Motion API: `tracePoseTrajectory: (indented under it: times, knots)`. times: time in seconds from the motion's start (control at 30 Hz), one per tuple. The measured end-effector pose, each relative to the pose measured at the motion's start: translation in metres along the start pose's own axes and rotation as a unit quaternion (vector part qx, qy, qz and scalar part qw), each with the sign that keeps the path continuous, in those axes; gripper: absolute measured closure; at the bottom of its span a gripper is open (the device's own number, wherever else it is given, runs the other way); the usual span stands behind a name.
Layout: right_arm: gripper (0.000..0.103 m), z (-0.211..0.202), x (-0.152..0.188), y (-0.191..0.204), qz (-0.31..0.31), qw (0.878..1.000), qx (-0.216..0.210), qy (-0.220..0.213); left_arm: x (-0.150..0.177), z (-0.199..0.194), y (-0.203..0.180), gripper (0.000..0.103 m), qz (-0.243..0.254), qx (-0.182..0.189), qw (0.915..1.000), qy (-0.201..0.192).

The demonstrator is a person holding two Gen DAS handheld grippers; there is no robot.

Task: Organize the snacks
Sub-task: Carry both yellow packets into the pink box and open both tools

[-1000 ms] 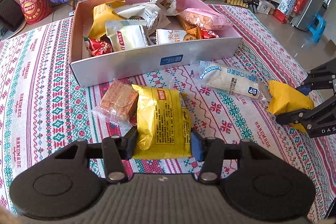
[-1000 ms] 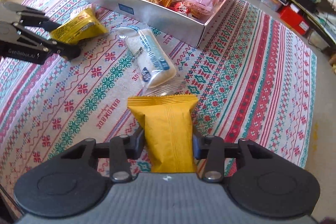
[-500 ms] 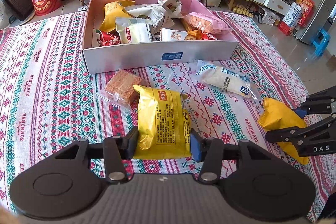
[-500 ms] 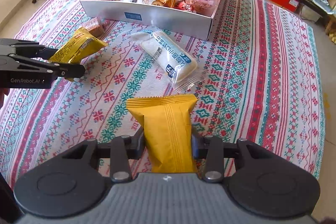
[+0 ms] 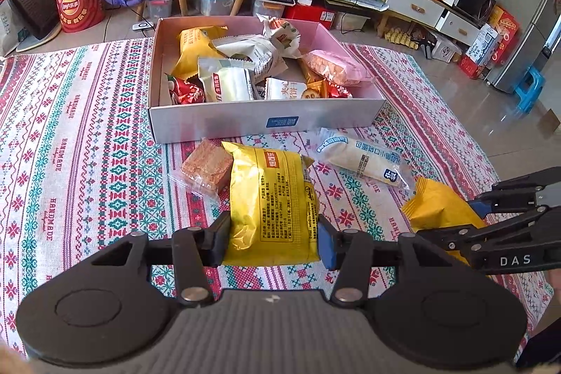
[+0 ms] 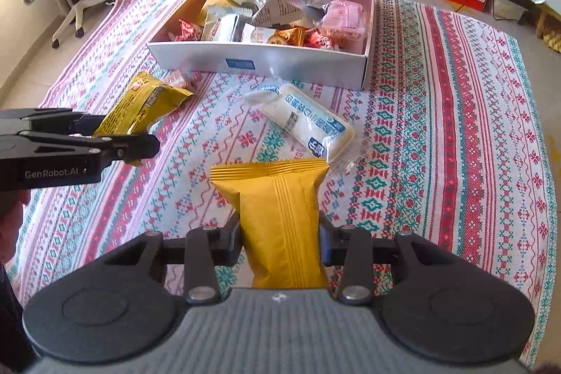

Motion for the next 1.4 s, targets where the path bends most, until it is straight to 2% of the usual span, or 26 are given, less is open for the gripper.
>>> tracePoseTrajectory:
  times: [0.53, 0.87, 1.03, 1.4]
  knots:
    - [0.066, 0.013, -0.074, 0.0, 0.069, 0.997, 0.013, -0.029, -0.044, 0.007, 0.02, 0.047, -0.011, -0.019, 0.9995, -0.025]
    - [0.066, 0.032, -0.123, -0.008, 0.091, 0.993, 0.049, -0.057, -0.073, 0.028, 0.03, 0.047, -0.023, -0.031, 0.9986, -0.036]
    - [0.066, 0.043, -0.142, -0.015, 0.094, 0.99, 0.07, -0.074, -0.084, 0.04, 0.039, 0.047, -0.033, -0.041, 0.998, -0.036]
    - [0.066, 0.065, -0.167, -0.021, 0.126, 0.985, 0.075, -0.095, -0.1, 0.061, 0.04, 0.047, -0.022, -0.065, 0.9973, -0.027]
Point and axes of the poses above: each gripper's, at about its wrist camera, not at the fingertips, and z roughly the way its jaws point, y to its left, x to its underside, the point moved 5 cm from there along z, roughly the way its jaws point, and after that the axes turned 5 degrees about -y, right-handed, at the moved point
